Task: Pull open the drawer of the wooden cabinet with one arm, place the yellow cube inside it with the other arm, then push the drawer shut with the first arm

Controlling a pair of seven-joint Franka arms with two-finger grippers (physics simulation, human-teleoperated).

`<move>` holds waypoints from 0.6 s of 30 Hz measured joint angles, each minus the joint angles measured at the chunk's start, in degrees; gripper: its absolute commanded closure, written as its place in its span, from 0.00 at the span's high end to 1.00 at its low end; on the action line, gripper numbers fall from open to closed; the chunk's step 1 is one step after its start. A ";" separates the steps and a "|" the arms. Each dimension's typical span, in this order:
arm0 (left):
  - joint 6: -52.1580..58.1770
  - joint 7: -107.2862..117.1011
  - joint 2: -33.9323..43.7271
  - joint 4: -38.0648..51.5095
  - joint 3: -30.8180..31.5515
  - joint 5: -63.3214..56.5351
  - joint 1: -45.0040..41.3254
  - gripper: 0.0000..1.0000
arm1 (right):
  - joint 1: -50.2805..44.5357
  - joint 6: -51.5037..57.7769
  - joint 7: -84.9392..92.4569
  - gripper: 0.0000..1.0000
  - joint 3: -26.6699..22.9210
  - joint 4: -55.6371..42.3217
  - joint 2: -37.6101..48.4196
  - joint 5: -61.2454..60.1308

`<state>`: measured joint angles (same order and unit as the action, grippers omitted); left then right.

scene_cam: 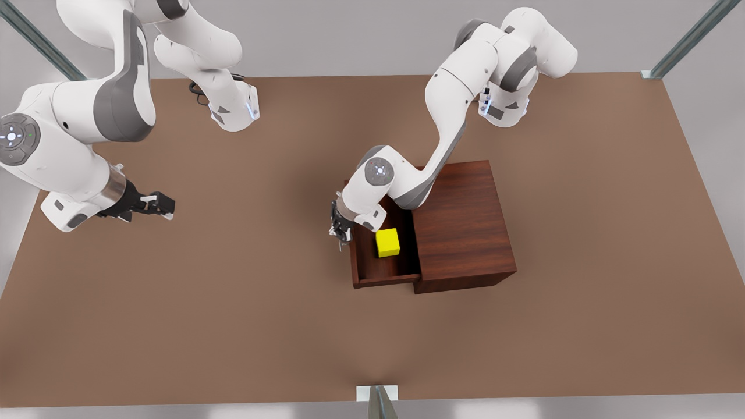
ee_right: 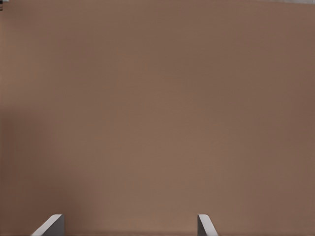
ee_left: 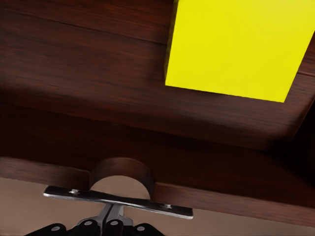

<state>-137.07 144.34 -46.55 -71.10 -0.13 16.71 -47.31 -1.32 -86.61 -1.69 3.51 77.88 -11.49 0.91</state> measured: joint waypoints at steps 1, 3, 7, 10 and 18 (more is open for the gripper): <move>0.39 0.95 -0.01 0.02 0.02 0.01 0.03 0.21 | -0.04 0.02 0.22 1.00 0.00 -0.03 0.00 0.00; 1.44 2.60 -0.02 0.04 0.04 0.04 0.08 0.21 | -0.04 0.06 0.63 1.00 -0.01 0.00 0.00 0.00; 4.33 5.10 0.18 0.07 0.05 0.06 0.65 0.21 | -0.09 0.12 1.31 1.00 0.00 -0.06 0.00 0.00; 7.67 6.27 0.50 0.11 0.04 0.01 1.67 0.21 | -0.12 0.17 1.72 1.00 0.07 -0.07 0.00 0.00; 17.34 6.66 1.77 0.12 -0.16 -1.60 4.95 0.21 | -0.13 0.25 2.52 1.00 0.09 -0.07 0.00 0.00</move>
<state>-119.73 151.00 -44.78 -70.98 -0.29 15.12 -42.36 -1.45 -86.36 0.83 3.60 77.81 -11.49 0.91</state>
